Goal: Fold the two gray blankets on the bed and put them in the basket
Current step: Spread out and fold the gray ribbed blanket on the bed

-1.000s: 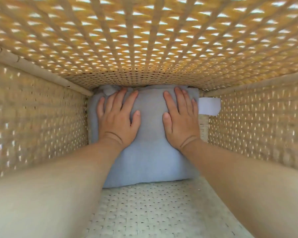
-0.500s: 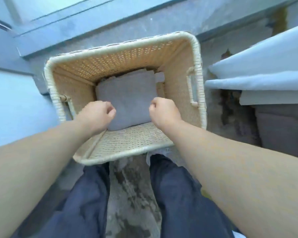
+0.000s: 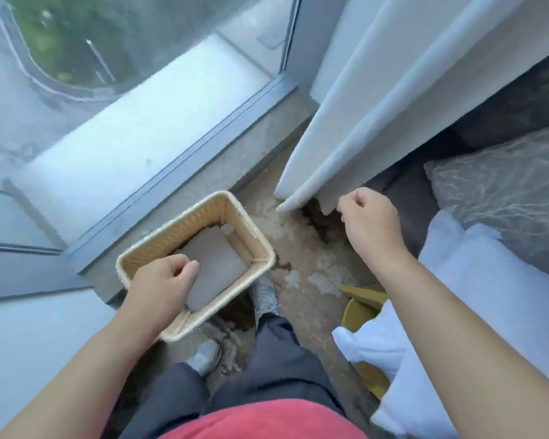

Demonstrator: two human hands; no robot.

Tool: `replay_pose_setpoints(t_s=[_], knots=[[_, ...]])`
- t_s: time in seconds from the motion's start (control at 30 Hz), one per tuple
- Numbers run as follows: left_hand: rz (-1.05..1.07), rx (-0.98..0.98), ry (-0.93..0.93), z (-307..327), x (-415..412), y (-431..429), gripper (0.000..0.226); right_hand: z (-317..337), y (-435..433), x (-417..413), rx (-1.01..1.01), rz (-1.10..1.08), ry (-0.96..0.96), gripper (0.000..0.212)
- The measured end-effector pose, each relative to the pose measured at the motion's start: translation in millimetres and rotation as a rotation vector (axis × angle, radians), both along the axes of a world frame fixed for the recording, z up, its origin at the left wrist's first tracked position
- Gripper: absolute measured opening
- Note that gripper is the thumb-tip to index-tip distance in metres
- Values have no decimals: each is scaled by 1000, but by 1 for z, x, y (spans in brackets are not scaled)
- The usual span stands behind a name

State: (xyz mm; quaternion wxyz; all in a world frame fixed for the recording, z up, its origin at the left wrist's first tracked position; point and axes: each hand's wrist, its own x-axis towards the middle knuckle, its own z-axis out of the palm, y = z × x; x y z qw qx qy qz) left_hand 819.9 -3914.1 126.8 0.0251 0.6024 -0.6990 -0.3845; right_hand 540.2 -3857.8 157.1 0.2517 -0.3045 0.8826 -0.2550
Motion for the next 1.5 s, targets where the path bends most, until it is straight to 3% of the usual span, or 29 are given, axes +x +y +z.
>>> replay_pose_setpoints(t_s=[0.17,0.33,0.47,0.7,0.83,0.93,1.1,1.2,1.3,1.5], knots=[[-252,-10,111,23,-35,52,36,24,170,64,-49,-447,-34,23],[-621,0,367,64,-87,139,34,2,347,228,154,-920,-168,26],[-927,177,439,87,-105,249,32,12,430,332,122,-1251,-239,32],[-1476,161,467,123,-69,459,36,46,530,435,-4,-1717,-123,21],[-1708,241,504,143,-26,563,41,55,589,483,-113,-1869,-154,26],[-1862,257,488,146,9,638,40,65,656,514,-219,-1972,-75,27],[-2099,137,308,122,65,732,40,99,801,551,-322,-2022,104,28],[-2138,57,197,111,82,776,41,125,882,564,-274,-2034,241,25],[-2148,8,200,110,88,826,43,132,945,575,-278,-2079,306,25],[-2202,7,124,93,82,968,42,92,1036,608,-338,-2245,205,34]])
